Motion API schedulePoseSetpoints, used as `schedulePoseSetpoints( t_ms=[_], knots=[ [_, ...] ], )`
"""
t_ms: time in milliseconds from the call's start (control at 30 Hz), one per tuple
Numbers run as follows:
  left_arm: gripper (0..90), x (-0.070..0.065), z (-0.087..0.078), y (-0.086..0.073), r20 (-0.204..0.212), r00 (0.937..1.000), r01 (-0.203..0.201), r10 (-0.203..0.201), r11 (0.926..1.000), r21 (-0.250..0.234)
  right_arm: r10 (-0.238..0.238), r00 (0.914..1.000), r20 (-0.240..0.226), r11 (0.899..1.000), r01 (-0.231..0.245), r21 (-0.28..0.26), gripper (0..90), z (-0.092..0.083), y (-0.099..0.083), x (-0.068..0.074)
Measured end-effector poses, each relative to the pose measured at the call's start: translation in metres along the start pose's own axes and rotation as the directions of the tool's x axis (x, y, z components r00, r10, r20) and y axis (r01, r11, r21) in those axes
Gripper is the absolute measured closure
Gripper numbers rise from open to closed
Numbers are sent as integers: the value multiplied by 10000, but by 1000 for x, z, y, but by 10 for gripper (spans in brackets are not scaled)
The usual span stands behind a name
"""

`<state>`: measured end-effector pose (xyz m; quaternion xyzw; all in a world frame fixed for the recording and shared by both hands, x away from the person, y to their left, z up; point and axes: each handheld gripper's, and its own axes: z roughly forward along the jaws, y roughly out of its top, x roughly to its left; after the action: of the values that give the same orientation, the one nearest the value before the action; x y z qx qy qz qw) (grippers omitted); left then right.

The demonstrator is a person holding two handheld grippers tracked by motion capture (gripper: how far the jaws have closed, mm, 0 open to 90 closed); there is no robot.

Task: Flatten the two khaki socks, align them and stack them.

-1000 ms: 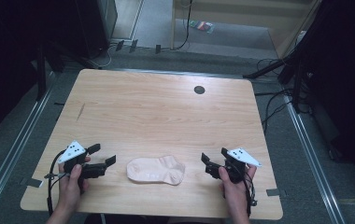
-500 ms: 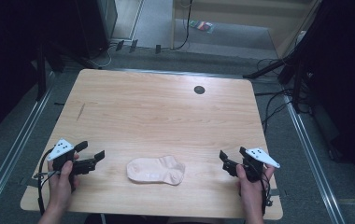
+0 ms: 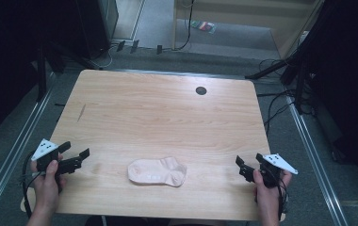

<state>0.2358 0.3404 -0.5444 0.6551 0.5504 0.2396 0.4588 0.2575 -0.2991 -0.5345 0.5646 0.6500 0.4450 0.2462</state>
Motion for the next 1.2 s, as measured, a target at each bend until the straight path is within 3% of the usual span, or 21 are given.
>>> schedulePoseSetpoints(
  t_ms=[333,467,567,767,867,1100,1200],
  knots=[
    [131,17,-17,-10,-285,9993,-215,224,9993,313,-27,9999,107,9996,24,274,137,-10,-11,-15],
    [132,24,-24,-12,-366,9992,-162,175,9993,351,363,9993,-45,9989,-361,285,137,-17,-14,-20],
    [131,27,-29,-15,-394,9990,-197,209,9993,315,311,9995,37,9988,-313,367,137,-21,-17,-23],
    [131,28,-39,-20,-379,9979,-512,529,9977,444,324,9994,95,9978,-328,576,137,-28,-26,-30],
    [131,30,-41,-22,-452,9979,-435,455,9981,446,320,9995,81,9982,-324,504,137,-31,-27,-31],
    [132,28,-38,-24,-567,9963,-611,642,9966,556,346,9993,137,9974,-353,623,137,-31,-27,-31],
    [132,30,-39,-23,-509,9978,-393,419,9979,520,506,9986,164,9964,-516,667,138,-30,-27,-32]
  ],
)
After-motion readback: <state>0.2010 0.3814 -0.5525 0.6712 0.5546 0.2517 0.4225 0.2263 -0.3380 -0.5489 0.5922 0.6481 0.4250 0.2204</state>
